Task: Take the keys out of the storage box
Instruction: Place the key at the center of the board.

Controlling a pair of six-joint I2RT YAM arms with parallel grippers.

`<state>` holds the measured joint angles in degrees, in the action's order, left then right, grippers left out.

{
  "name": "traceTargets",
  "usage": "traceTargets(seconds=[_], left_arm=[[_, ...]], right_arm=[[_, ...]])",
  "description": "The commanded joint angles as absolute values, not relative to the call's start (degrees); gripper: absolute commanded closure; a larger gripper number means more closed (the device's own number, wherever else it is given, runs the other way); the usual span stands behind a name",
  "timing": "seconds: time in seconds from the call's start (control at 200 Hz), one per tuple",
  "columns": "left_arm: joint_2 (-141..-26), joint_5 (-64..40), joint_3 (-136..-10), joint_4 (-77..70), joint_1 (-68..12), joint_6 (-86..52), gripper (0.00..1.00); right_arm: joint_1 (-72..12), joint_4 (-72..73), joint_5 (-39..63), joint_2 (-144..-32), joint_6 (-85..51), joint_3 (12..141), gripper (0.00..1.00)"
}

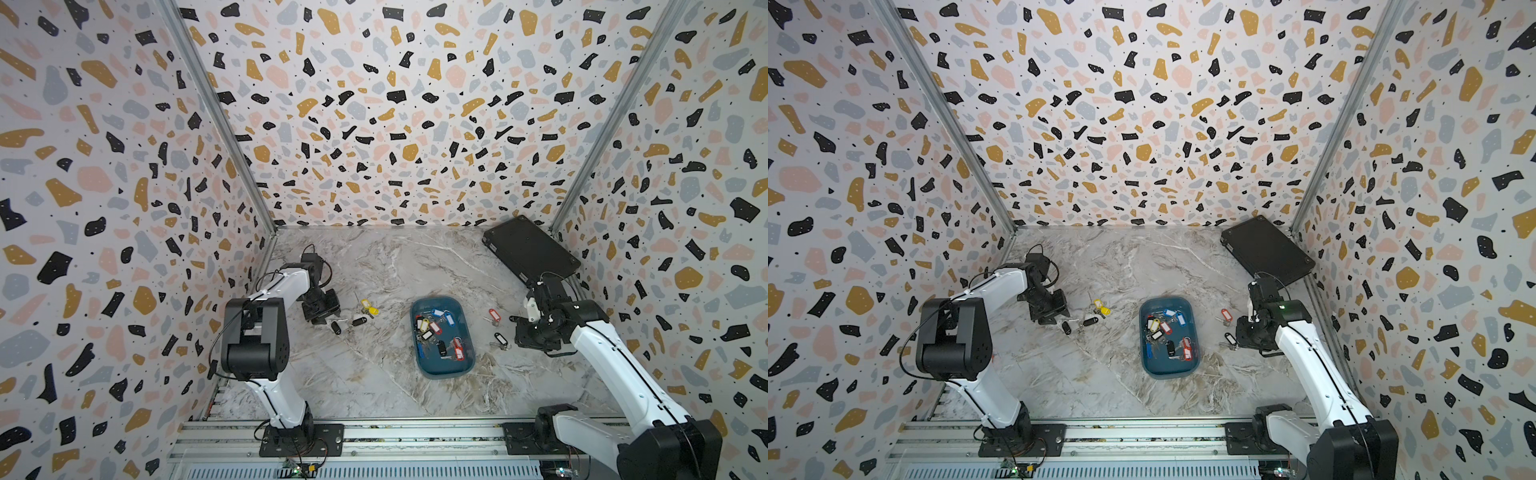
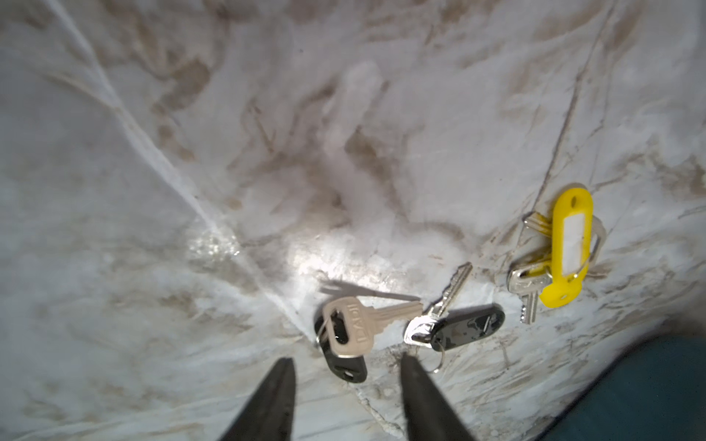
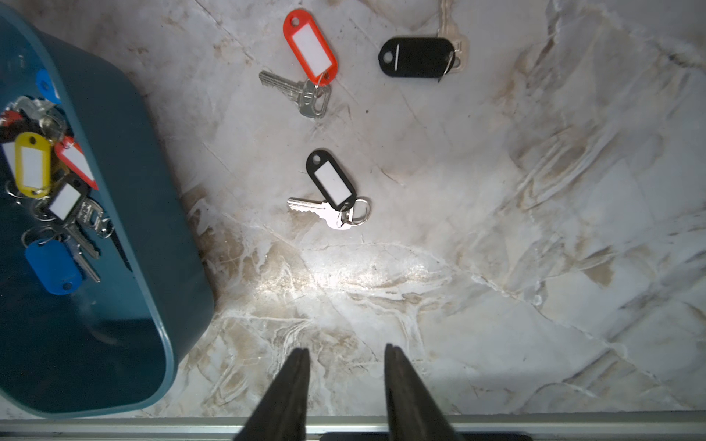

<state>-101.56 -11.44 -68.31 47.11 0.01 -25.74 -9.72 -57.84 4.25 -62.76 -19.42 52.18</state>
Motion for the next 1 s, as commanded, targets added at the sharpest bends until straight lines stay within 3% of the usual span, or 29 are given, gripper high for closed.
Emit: traceTargets(seconds=[0.0, 0.18, 0.385, 0.661, 0.996], left_arm=[[-99.0, -8.6, -69.7, 49.0, 0.1, -24.8, 0.30], [-90.4, -8.5, -67.2, 44.5, 0.1, -23.8, 0.28], [-82.1, -10.7, -63.3, 38.4, 0.1, -23.9, 0.29], [-82.1, -18.0, -62.9, 36.1, 0.1, -23.6, 0.31], [-80.7, -20.3, -62.6, 34.8, 0.1, -23.6, 0.31]], right_arm=[[-10.6, -58.4, 5.1, -62.4, -19.2, 52.8, 0.59], [-14.7, -60.1, 6.8, -63.8, -19.0, 55.1, 0.59], [-26.5, -59.3, 6.9, -70.4, -21.7, 59.8, 0.60], [-38.3, -52.6, 10.1, -86.5, -26.8, 67.9, 0.61], [-42.5, -50.0, 11.2, -99.2, -30.0, 74.3, 0.52]])
